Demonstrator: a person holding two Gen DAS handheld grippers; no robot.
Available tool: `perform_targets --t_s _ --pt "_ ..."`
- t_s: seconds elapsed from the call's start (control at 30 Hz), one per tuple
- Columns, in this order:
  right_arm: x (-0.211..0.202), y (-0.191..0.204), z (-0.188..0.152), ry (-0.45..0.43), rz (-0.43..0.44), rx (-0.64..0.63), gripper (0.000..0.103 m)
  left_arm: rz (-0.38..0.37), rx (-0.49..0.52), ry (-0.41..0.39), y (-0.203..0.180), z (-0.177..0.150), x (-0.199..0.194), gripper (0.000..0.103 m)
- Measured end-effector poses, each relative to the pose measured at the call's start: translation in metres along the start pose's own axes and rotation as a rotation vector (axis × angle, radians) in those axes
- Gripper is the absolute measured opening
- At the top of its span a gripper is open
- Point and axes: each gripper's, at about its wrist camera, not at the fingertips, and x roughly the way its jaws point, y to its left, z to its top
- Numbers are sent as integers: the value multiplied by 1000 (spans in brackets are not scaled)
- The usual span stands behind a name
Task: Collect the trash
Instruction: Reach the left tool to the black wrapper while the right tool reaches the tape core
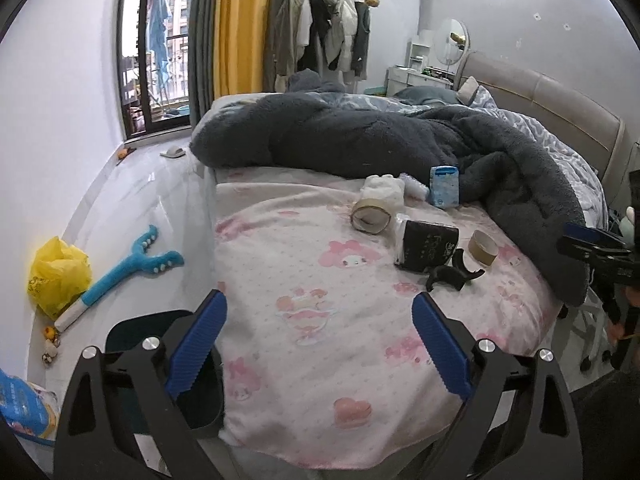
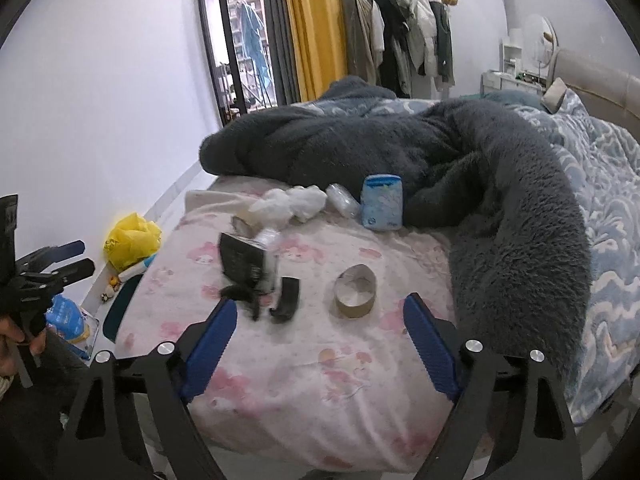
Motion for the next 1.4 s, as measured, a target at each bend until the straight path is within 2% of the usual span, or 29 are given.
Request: perform_targets --t_s 0.13,0.5,0.67,0.83,0.97,1.1,1.33,1.4 --pt "23 -11 6 32 -3 -18 75 -22 43 1 -13 9 19 93" --pt "90 -29 1 150 19 -40 63 -119 129 32 -50 26 74 91" --pt "109 -33 3 168 13 -55 59 -154 157 44 -65 30 91 91" --pt "126 -39 -1 208 46 -42 58 -194 182 68 -82 27 107 91" --pt "136 -38 -1 221 46 -52 54 -193 191 79 -90 27 117 91" --pt "142 -40 1 222 33 -39 46 -173 226 65 -101 30 125 91" --pt "137 -47 2 198 21 -31 45 -178 215 92 -114 33 140 90" --pt "133 -51 5 183 21 -12 45 -167 204 106 -115 34 144 86"
